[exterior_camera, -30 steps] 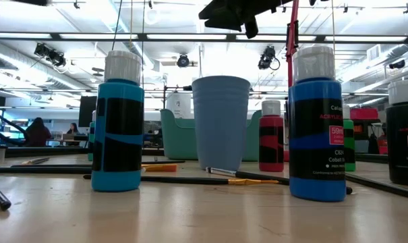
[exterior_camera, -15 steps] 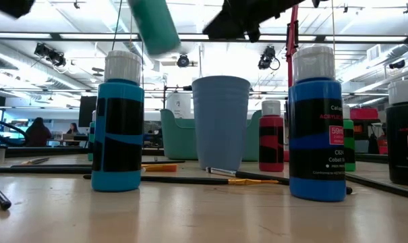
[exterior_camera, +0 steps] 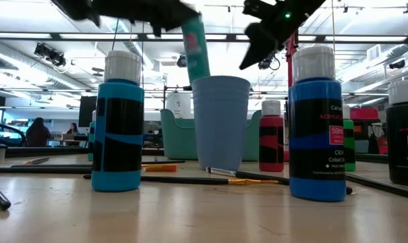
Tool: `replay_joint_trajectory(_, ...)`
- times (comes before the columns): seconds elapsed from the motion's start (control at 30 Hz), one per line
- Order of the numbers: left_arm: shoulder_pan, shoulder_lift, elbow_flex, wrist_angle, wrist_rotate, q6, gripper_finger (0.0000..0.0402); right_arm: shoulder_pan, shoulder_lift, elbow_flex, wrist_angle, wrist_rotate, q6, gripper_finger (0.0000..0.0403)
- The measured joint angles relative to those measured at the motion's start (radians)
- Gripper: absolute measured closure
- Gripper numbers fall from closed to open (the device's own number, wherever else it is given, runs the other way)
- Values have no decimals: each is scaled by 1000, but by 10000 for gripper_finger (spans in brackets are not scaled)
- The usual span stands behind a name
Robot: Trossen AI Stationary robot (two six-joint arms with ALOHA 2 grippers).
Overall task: Pick & Place Paint Supplies
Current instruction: Put the light blue paint bottle into the green bin
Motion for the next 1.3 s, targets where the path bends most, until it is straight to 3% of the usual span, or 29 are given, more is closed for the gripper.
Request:
replay_joint_trajectory(0.23, 149, 183, 13, 68, -64, -39, 263, 33, -79, 0, -106, 129, 126, 248)
replay_joint_trajectory(0.6, 257, 389, 14, 150, -126, -125, 266, 38, -85, 0, -105, 135, 95, 248)
replay_joint_trajectory(0.77, 282, 414, 14, 167, -185, -87, 264, 38, -85, 0, -104, 135, 87, 248)
replay_joint_trajectory(1.13, 332, 415, 14, 161, -184, -200, 256, 37, -85, 0, -64, 135, 68, 248)
replay_joint_trajectory(1.3, 331, 415, 14, 165, -176, -185, 272, 37, -85, 0, -64, 135, 68, 248)
